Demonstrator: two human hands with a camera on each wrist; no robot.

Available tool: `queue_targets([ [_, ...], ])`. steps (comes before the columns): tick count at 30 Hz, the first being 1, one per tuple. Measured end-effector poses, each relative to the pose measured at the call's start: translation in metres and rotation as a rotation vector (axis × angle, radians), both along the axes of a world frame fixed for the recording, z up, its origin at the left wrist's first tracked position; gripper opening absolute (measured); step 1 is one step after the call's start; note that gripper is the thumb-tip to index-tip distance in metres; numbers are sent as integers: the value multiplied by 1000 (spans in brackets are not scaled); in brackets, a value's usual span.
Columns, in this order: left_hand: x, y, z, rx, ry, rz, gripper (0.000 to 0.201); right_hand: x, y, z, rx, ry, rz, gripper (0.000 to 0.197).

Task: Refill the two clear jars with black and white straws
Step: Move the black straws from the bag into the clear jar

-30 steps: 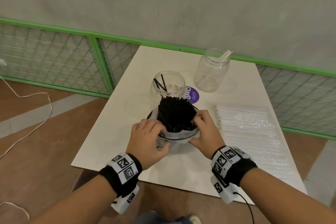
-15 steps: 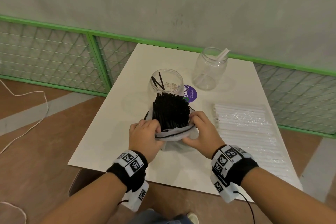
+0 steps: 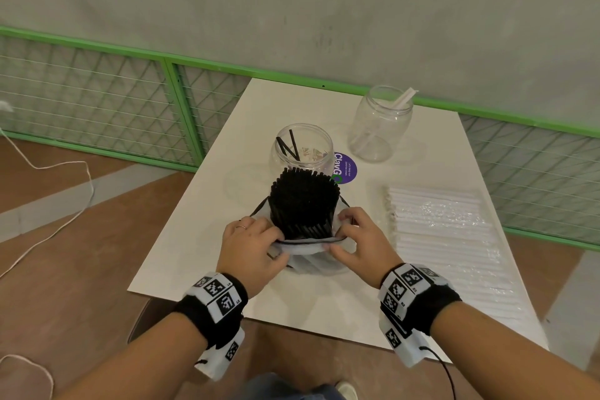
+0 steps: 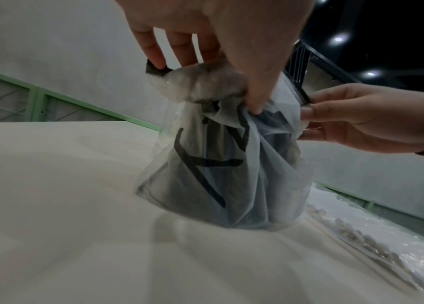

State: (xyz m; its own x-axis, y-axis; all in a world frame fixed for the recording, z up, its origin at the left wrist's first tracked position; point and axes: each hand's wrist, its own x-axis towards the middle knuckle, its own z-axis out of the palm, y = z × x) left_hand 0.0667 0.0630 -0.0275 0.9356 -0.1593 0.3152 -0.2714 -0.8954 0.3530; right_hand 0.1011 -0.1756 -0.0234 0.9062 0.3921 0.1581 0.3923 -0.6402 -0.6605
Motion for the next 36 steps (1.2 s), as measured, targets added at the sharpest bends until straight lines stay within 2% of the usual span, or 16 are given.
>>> queue_targets([
  [3,-4,-1,6,-27,43,-27,34,0,0,3,-27,25,-17,53],
  [6,2,-8,16,-98,74,66,47,-1,1,5,-37,51,-35,58],
  [9,6,-18,23,-189,23,161,71,-1,3,6,-41,61,-31,42],
  [11,8,-20,24,-217,13,164,87,-1,3,6,-40,53,-22,31],
  [14,15,-16,27,-381,127,93,101,-1,0,8,-32,44,-12,25],
  [16,19,-11,31,-515,232,30,100,0,0,8,-19,58,-5,25],
  [18,22,-6,37,-550,249,38,97,2,0,8,8,83,-32,32],
  [20,28,0,40,-579,289,44,96,2,1,12,51,159,-91,55],
  [22,38,7,41,-573,407,-11,95,4,3,18,80,239,-109,85],
  [24,47,11,43,-512,529,-85,85,9,10,20,148,291,-63,98],
  [26,50,11,47,-473,589,-117,56,13,19,17,172,287,-29,94],
  [28,50,12,47,-484,592,-118,36,14,26,17,104,280,-60,78],
  [30,50,15,48,-544,583,-113,32,14,30,24,120,263,-77,53],
  [31,49,19,51,-595,568,-106,32,16,30,25,143,268,-81,49],
  [34,45,32,58,-746,477,-93,32,20,29,30,282,287,-113,38],
  [36,43,42,61,-757,442,-87,39,26,27,25,326,322,-140,46],
])
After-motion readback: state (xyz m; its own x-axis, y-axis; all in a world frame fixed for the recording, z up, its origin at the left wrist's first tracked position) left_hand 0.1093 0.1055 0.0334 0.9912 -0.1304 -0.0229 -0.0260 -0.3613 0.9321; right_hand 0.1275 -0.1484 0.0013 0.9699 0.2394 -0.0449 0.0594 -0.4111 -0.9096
